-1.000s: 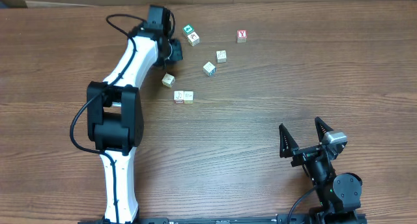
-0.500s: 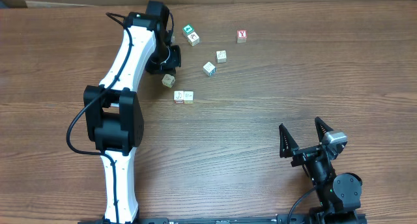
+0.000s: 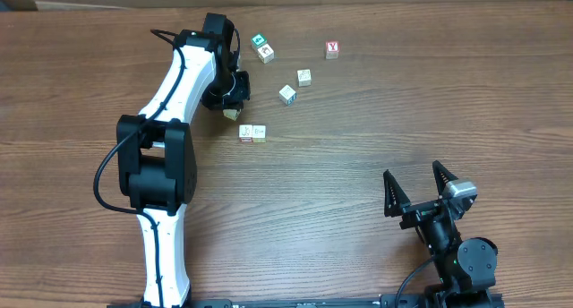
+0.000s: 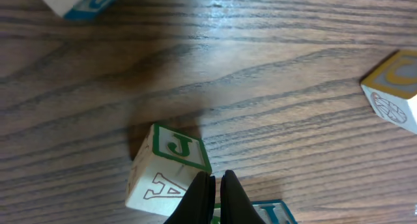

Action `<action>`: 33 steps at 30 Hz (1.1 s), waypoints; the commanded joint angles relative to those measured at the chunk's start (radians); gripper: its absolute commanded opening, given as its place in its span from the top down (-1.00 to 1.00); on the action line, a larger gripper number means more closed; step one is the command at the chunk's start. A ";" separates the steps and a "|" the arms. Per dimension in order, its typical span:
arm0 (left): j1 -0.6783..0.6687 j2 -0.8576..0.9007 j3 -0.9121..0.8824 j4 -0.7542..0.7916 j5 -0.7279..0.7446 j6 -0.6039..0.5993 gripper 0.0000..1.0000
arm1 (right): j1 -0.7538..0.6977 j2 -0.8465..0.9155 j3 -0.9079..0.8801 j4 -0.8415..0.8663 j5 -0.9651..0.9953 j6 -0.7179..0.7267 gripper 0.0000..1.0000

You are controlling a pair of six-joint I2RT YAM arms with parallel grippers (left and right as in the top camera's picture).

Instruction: Form a horizontal line

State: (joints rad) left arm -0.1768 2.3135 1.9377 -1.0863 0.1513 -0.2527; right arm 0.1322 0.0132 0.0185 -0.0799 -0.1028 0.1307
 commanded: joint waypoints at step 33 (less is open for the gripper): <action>0.154 0.014 0.337 -0.315 -0.159 -0.133 0.91 | -0.003 -0.005 -0.010 0.003 0.007 0.002 -1.00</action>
State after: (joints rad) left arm -0.0181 2.3249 2.2425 -1.3331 -0.0551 -0.3317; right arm 0.1322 0.0132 0.0185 -0.0795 -0.1028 0.1307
